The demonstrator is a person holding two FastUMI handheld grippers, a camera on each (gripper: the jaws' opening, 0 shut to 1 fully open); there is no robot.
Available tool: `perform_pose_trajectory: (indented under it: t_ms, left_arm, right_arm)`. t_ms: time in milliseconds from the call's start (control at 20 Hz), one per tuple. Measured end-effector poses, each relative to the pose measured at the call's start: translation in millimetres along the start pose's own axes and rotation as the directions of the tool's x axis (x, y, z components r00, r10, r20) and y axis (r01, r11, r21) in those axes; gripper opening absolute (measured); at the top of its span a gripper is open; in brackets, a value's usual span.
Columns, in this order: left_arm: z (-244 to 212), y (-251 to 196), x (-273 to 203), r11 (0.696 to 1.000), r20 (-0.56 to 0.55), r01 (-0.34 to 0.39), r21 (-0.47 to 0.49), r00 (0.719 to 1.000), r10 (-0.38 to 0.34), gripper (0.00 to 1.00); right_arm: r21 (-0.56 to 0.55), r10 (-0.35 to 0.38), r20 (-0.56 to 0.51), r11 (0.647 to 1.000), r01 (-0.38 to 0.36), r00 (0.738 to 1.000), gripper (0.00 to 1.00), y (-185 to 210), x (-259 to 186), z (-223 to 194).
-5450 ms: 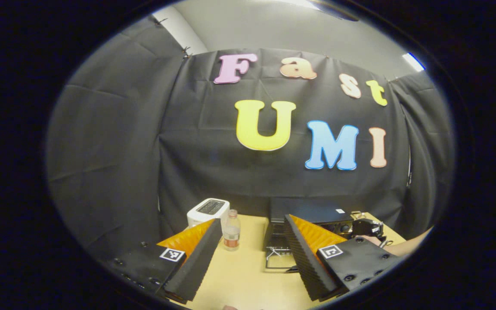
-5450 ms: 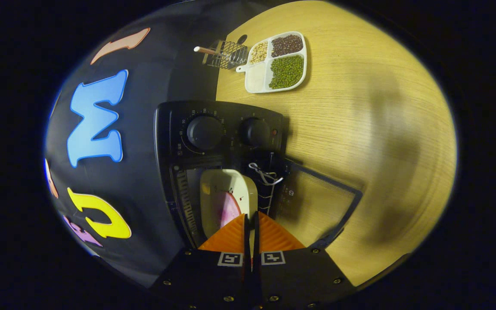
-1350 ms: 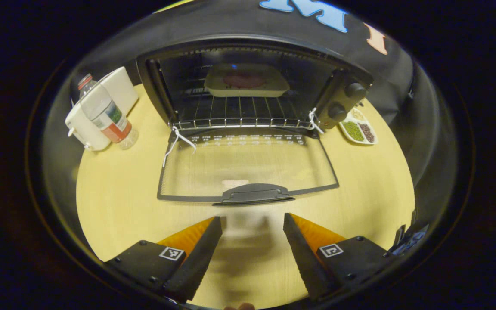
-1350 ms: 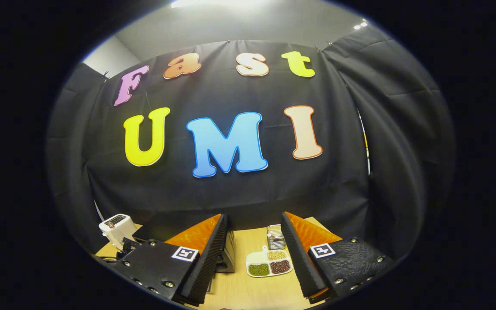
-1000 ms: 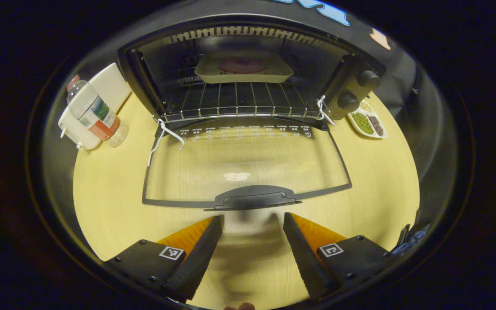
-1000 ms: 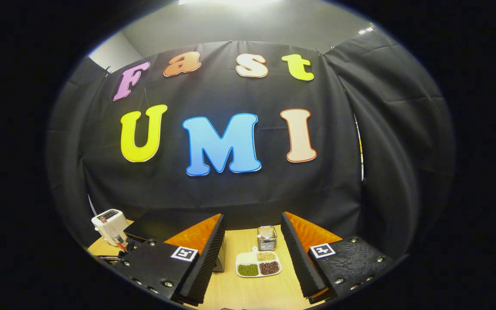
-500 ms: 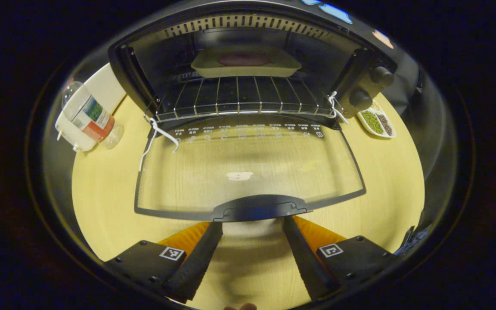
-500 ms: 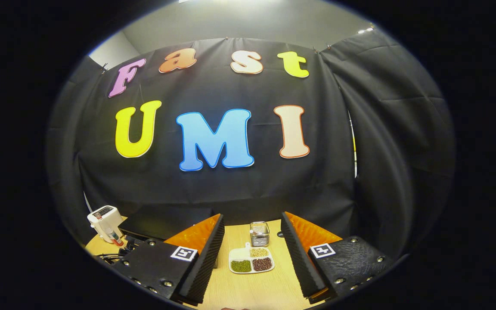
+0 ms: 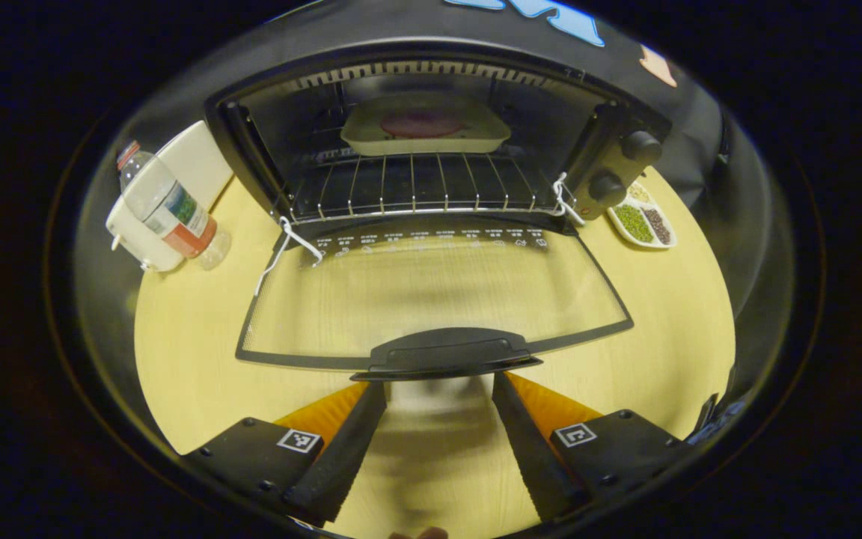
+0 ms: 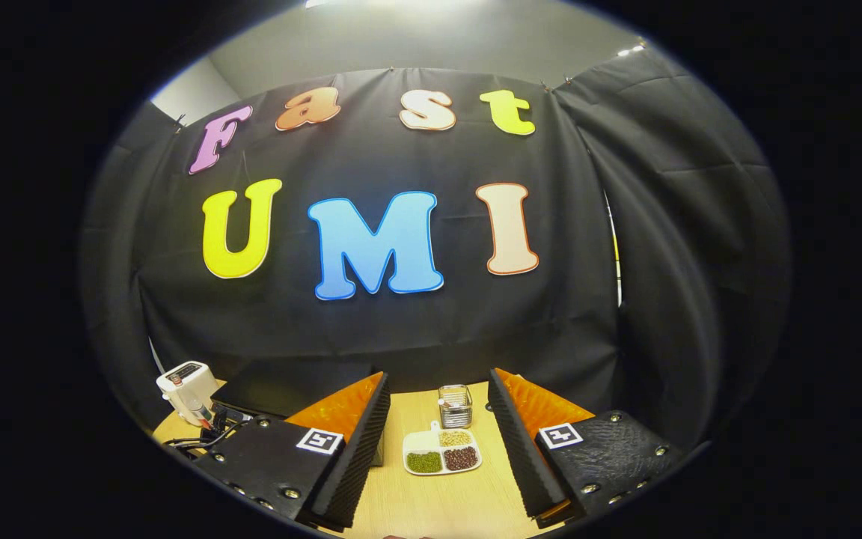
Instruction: Open the electric oven with the left hand, put the food in, and close the electric oven.
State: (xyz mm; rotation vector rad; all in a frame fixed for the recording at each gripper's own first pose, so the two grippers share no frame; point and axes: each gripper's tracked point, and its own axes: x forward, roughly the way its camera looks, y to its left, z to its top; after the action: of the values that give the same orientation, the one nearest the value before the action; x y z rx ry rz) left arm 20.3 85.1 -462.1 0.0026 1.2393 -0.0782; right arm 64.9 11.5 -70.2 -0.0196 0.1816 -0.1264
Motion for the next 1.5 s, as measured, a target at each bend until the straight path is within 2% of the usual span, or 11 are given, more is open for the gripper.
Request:
perform_pose_trajectory:
  t_ms: [50,100,350,400,450,650,700,1050,1250,1500]
  left_arm:
    - [-0.2,-0.1,-2.1,1.0,0.004,-0.001,0.0,1.0,0.001,1.0]
    - [1.4,-0.1,-3.9,1.0,0.01,-0.005,0.004,1.0,0.005,0.98]
    - [9.4,-2.8,-18.8,1.0,0.061,-0.007,0.011,0.998,0.007,1.0]
    - [11.7,-3.7,-20.8,1.0,0.07,-0.007,0.016,0.998,0.006,0.98]
    - [15.2,-3.9,-22.7,1.0,0.087,-0.008,0.023,0.996,0.006,1.0]
    - [30.6,1.0,-31.7,0.998,0.15,-0.04,0.051,0.988,0.032,0.95]
    - [34.3,1.0,-34.3,0.998,0.159,-0.04,0.049,0.987,0.031,0.97]
    - [50.0,4.8,-42.7,0.998,0.2,-0.05,0.024,0.979,0.044,0.98]
    - [62.9,7.8,-54.1,0.997,0.257,-0.072,0.028,0.964,0.063,0.98]
    - [76.5,5.1,-65.3,0.999,0.303,-0.046,0.001,0.952,0.044,0.98]
  right_arm:
    - [-0.001,0.006,0.003,1.0,-0.006,1.0,0.8,1.2,-0.5,0.6]
    - [-0.001,0.012,0.005,1.0,-0.012,1.0,0.8,4.5,-0.7,1.4]
    - [-0.001,0.035,0.009,0.999,-0.035,0.999,0.8,11.3,-2.3,0.8]
    - [-0.001,0.038,0.009,0.999,-0.038,0.999,0.81,12.5,-2.9,0.9]
    - [0.0,0.039,0.009,0.999,-0.039,0.999,0.8,11.8,-2.9,0.6]
    - [-0.006,0.039,0.004,0.999,-0.039,0.999,0.81,9.4,-2.3,-1.0]
    - [-0.008,0.038,0.004,0.999,-0.038,0.999,0.81,8.9,-1.4,-1.3]
    - [-0.001,0.029,-0.023,1.0,-0.029,0.999,0.81,1.7,2.9,-10.6]
    - [-0.006,0.036,-0.03,0.999,-0.036,0.999,0.81,6.5,6.8,-13.4]
    - [0.01,0.05,-0.03,0.999,-0.049,0.998,0.81,14.3,5.6,-11.9]
